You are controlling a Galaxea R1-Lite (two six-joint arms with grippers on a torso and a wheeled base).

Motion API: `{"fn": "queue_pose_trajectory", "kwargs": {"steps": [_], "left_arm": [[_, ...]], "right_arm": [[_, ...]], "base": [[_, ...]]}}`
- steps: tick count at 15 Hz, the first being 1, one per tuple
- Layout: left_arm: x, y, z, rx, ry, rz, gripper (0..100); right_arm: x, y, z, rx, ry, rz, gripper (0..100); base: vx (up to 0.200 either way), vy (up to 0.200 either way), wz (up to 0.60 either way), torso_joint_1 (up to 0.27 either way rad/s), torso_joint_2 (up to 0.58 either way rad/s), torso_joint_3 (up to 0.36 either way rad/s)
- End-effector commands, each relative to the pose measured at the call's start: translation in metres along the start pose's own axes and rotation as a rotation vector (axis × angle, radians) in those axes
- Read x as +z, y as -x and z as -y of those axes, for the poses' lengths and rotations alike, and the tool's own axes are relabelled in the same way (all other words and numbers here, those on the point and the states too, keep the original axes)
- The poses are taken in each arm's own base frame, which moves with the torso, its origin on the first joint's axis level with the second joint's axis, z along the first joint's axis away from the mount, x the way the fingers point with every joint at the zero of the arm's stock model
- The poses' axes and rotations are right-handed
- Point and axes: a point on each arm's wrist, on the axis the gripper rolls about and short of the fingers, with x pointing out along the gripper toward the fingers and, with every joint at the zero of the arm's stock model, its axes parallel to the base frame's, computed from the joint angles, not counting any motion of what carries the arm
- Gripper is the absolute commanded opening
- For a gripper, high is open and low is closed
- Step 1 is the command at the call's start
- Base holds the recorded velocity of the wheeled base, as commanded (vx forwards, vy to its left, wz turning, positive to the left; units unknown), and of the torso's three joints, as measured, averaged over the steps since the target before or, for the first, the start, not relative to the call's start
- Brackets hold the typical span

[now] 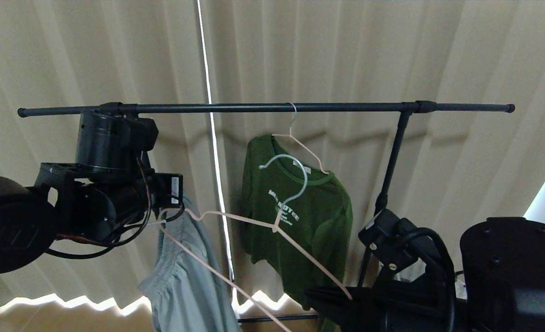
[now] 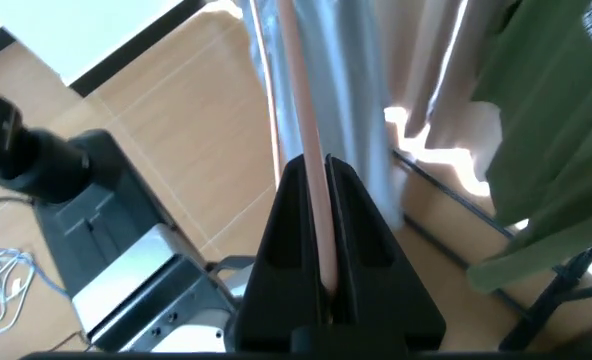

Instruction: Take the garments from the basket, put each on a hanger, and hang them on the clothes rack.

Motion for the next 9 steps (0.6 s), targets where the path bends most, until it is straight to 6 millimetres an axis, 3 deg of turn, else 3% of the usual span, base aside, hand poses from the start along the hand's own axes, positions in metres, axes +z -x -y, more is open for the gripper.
{"fn": "queue_pose_trajectory", "kwargs": {"steps": [1, 9], "left_arm": [[0.003, 0.005, -0.003, 0.001, 0.008, 0.013, 0], [0.001, 0.01, -0.007, 0.036, -0.01, 0.015, 0]], "right_arm": [[0.001, -0.006, 0.0, -0.026, 0.002, 0.0, 0], [0.01, -0.024, 0.006, -0.108, -0.015, 0.018, 0]], "base": [[0.0, 0.0, 0.0, 0.0, 0.0, 0.0], [0.0, 0.0, 0.0, 0.0, 0.0, 0.0]]}}
